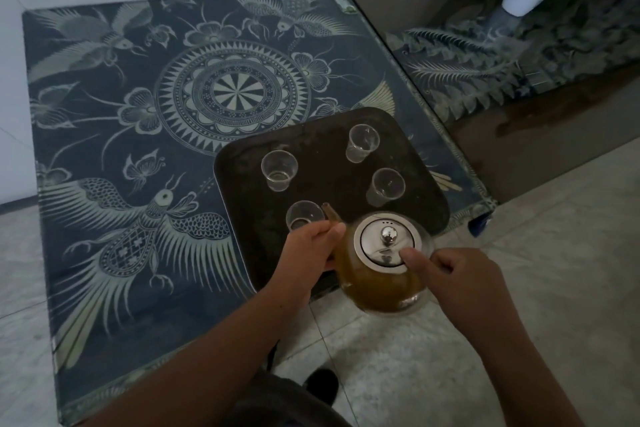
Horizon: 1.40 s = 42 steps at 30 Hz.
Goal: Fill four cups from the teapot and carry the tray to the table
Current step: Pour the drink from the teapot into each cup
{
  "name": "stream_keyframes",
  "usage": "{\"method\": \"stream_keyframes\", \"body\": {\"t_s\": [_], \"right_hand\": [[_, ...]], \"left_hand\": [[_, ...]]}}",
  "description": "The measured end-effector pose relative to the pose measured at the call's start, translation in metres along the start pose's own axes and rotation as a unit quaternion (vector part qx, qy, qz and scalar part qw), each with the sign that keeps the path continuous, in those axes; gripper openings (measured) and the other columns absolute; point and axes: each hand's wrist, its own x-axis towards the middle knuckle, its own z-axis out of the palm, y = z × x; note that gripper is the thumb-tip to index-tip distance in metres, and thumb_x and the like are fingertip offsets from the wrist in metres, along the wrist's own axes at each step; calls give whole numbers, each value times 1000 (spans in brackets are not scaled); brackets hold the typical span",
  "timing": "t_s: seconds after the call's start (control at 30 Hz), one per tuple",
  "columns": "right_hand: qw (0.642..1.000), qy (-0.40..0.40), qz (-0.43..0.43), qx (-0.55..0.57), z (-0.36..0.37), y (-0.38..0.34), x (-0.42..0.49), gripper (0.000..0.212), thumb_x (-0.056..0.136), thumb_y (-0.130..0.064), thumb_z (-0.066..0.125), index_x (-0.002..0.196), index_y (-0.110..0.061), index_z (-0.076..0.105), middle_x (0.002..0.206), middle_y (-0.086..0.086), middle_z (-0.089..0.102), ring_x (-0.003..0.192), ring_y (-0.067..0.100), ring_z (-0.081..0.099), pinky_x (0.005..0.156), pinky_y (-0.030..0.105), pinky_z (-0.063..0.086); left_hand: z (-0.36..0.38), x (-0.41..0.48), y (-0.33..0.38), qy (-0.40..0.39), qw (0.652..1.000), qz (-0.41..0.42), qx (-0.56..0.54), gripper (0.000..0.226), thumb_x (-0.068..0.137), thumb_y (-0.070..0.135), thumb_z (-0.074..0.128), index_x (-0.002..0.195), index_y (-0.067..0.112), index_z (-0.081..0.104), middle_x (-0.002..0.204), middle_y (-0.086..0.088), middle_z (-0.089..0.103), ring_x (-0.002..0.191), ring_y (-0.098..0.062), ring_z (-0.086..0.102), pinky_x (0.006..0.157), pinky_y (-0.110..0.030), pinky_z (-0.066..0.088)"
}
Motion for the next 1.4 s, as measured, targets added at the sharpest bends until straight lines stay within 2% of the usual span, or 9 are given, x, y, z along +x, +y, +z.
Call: {"method": "stream_keyframes", "body": {"t_s": [0.37,0.93,1.4], "right_hand": [[998,-44,23,-41,10,2,11,59,81,-62,61,49,-17,43,45,-3,39,44,9,37,52,29,36],[989,-98,69,-82,7,-22,31,59,85,-58,64,49,-19,37,47,-3,35,46,11,34,52,28,33],[978,-127,91,-136,6,-45,48,58,86,-58,62,50,-16,44,47,-2,38,44,11,38,53,28,35]], "left_hand": [[-7,7,-23,6,999,-45,-3,24,102,27,59,115,12,73,109,-10,78,103,-25,75,96,-48,59],[-9,18,-32,-1,993,-104,-51,28,104,30,56,114,11,73,107,-9,79,101,-27,76,93,-44,60],[-12,24,-30,-27,988,-123,-88,28,104,30,56,115,12,74,105,-10,79,99,-28,76,92,-43,60]]}}
